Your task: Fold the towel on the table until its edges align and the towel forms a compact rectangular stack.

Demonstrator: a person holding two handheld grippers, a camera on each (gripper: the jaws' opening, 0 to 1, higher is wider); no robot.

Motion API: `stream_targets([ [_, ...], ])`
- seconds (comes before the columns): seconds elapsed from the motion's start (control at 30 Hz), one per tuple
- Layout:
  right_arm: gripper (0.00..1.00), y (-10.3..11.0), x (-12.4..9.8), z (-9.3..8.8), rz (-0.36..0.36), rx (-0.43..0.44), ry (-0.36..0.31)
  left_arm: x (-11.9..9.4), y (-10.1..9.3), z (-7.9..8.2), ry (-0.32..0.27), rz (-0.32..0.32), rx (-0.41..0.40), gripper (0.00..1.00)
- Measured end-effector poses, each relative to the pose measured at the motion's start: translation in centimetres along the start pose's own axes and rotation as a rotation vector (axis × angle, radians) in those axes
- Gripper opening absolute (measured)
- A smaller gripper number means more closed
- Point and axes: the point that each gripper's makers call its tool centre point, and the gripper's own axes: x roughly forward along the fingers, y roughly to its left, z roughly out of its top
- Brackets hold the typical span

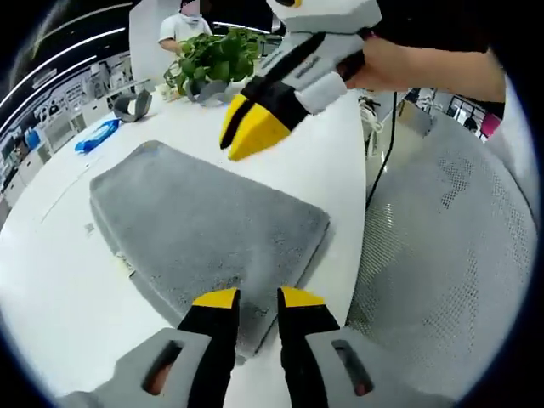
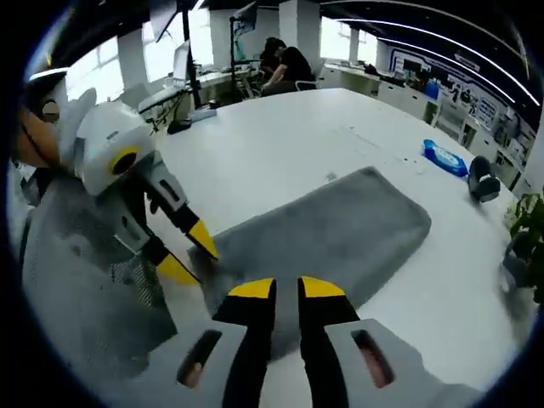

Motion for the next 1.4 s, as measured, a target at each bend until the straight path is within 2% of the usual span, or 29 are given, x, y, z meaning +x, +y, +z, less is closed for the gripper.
stream_targets([
  [0.03, 0.08, 0.9, 0.1, -0.7, 0.026, 0.005, 0.014, 0.0, 0.0, 0.0, -0.002, 0.006, 0.014, 0.22],
  [0.13, 0.14, 2.0, 0.4, -2.0, 0.046, 0.022, 0.035, 0.0, -0.1, -0.1, 0.001, 0.003, 0.032, 0.25],
  [0.23, 0.15, 2.8, 0.6, -3.8, 0.051, -0.049, 0.106, 0.1, -0.4, -0.4, 0.01, -0.002, 0.071, 0.26],
  [0.33, 0.17, 3.5, 0.7, -4.4, 0.07, -0.062, 0.113, 0.4, -0.7, -1.0, 0.028, -0.007, 0.101, 0.28],
  [0.43, 0.17, 4.7, 0.7, -4.8, 0.123, -0.049, 0.119, 0.8, -0.8, -1.8, 0.059, -0.02, 0.112, 0.29],
  [0.57, 0.19, 4.9, 1.2, -6.1, 0.121, -0.09, 0.179, 1.3, -0.8, -2.7, 0.089, -0.034, 0.117, 0.3],
  [0.63, 0.2, 4.5, 1.6, -6.9, 0.104, -0.13, 0.219, 1.5, -0.8, -3.3, 0.124, -0.033, 0.135, 0.3],
  [0.7, 0.19, 3.5, 1.8, -7.4, 0.054, -0.209, 0.248, 1.7, -0.6, -3.5, 0.132, -0.01, 0.184, 0.28],
  [0.8, 0.21, 3.8, 2.1, -8.2, 0.064, -0.26, 0.292, 1.8, -0.3, -3.7, 0.163, 0.023, 0.326, 0.23],
  [0.87, 0.24, 3.8, 2.5, -8.7, 0.062, -0.298, 0.317, 1.9, -0.5, -3.5, 0.157, 0.017, 0.29, 0.22],
  [0.97, 0.23, 3.7, 2.9, -8.6, 0.026, -0.367, 0.317, 2.0, -0.4, -3.5, 0.157, 0.013, 0.254, 0.23],
  [1.17, 0.19, 3.4, 3.0, -8.4, 0.009, -0.288, 0.285, 1.9, -0.4, -3.5, 0.148, 0.016, 0.246, 0.22],
  [1.27, 0.14, 3.0, 3.1, -8.4, -0.021, -0.311, 0.269, 2.1, -0.2, -3.5, 0.139, 0.023, 0.217, 0.22],
  [1.37, 0.12, 3.1, 3.2, -8.4, -0.03, -0.308, 0.271, 2.3, 0.1, -3.6, 0.148, 0.047, 0.209, 0.18],
  [1.4, 0.1, 2.9, 3.1, -8.4, -0.055, -0.319, 0.277, 2.4, 0.2, -3.3, 0.141, 0.049, 0.226, 0.18],
])
